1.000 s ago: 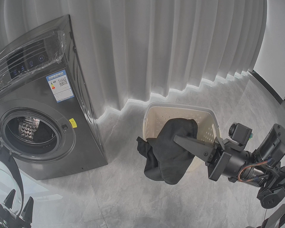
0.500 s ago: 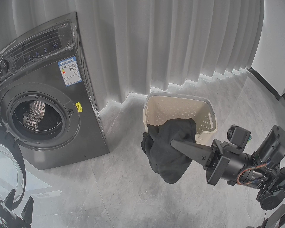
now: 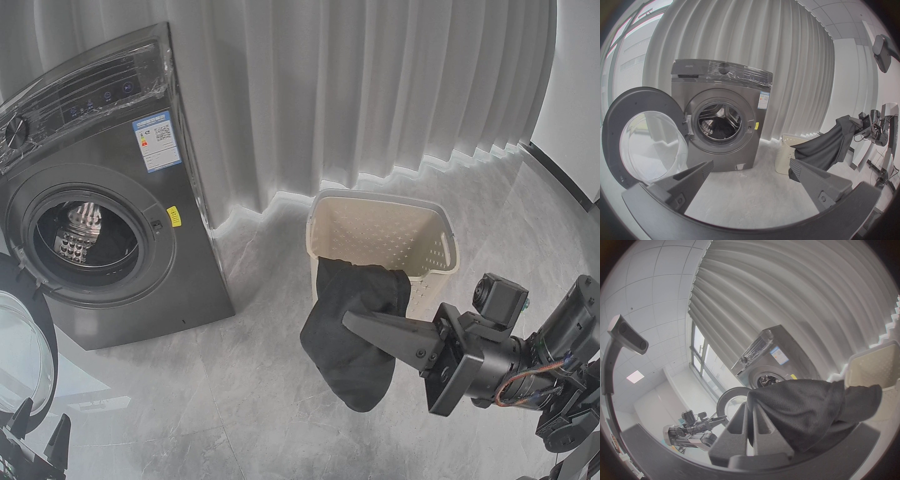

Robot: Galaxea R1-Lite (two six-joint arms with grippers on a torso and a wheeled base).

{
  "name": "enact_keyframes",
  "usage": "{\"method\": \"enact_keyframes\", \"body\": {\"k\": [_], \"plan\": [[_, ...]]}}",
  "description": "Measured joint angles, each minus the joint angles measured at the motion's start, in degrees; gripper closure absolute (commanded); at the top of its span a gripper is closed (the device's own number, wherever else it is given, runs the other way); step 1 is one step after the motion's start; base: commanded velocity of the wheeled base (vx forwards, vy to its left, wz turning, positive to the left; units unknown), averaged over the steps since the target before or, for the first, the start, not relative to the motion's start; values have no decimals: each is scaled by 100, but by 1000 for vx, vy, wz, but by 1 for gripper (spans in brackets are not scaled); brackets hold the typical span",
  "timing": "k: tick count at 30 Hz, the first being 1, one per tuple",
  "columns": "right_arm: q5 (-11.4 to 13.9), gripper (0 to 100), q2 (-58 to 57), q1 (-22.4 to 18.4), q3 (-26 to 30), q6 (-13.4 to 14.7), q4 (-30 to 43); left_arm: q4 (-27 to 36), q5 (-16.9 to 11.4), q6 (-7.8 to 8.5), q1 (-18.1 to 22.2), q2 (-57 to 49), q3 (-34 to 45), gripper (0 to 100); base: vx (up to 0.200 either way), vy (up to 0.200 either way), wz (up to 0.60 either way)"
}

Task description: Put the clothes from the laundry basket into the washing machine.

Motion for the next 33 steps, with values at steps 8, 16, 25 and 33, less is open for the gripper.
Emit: {"method": "enact_keyframes", "body": {"k": [8, 16, 25, 33], "plan": [[-2, 100, 0, 382, 0, -50, -288, 0, 2, 0, 0, 0, 0, 0, 0, 0, 0], [-16, 100, 124, 188, -67, -46, -290, 0, 2, 0, 0, 0, 0, 0, 0, 0, 0], [-18, 100, 238, 94, -262, -44, -301, 0, 0, 0, 0, 0, 0, 0, 0, 0, 400], [-27, 100, 355, -107, -435, -39, -301, 2, 2, 0, 0, 0, 0, 0, 0, 0, 0]]}}
